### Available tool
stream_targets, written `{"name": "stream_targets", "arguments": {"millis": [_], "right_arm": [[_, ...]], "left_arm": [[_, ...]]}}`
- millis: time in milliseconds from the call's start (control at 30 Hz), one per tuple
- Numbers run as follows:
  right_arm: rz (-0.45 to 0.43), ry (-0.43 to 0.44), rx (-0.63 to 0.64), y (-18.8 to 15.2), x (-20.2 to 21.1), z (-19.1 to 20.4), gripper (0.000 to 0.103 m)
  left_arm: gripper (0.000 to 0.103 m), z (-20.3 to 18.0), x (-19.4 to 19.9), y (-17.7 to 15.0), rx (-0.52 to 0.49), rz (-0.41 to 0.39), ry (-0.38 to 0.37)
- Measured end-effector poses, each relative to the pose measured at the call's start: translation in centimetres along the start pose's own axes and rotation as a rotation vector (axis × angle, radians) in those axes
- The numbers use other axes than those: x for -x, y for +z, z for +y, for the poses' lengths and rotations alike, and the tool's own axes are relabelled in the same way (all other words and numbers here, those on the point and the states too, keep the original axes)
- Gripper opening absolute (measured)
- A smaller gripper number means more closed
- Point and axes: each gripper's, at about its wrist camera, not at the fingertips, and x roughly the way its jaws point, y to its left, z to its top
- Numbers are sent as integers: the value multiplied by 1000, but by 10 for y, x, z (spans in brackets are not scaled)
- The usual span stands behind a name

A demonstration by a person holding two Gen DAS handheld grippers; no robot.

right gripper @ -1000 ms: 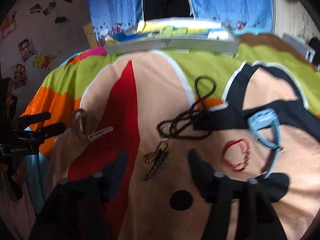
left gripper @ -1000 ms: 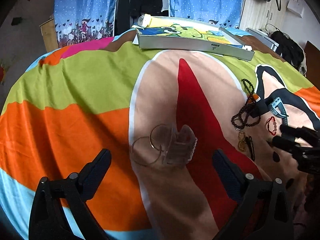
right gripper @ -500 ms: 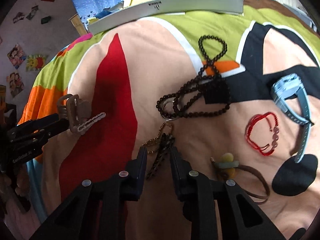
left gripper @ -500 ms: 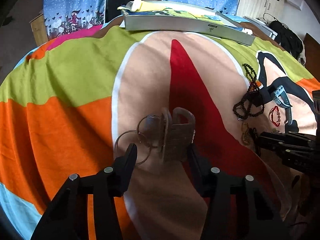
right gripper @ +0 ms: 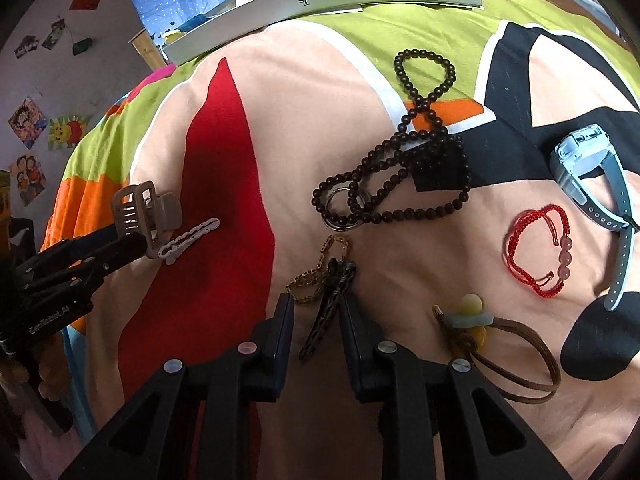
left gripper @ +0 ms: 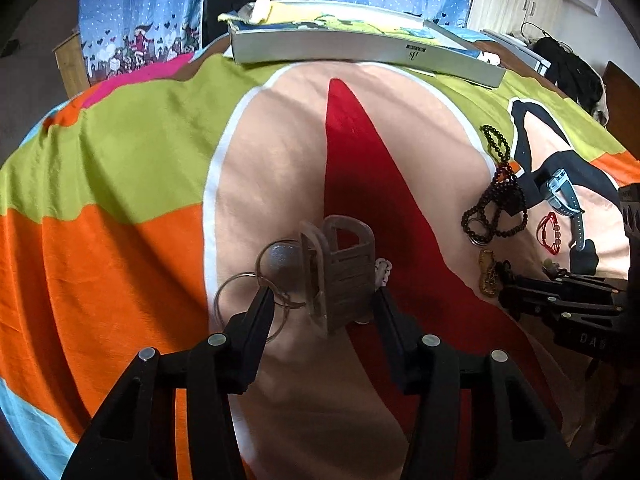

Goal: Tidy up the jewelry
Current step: 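Move left tool to the beige claw clip while right tool approaches the gold chain, then grasp the beige claw clip with left tool while right tool grasps the gold chain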

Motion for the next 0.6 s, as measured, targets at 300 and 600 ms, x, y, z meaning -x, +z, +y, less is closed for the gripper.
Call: {"name": "stream_targets", "arguments": {"millis": [300, 600], "right_arm": [[6, -10, 6, 1, -6, 2, 22], [12, -23, -21, 1, -9, -3, 7]], "left_arm": [[47, -6, -8, 4, -7, 6, -6], [45, 2, -7, 4, 34, 2, -39]]}}
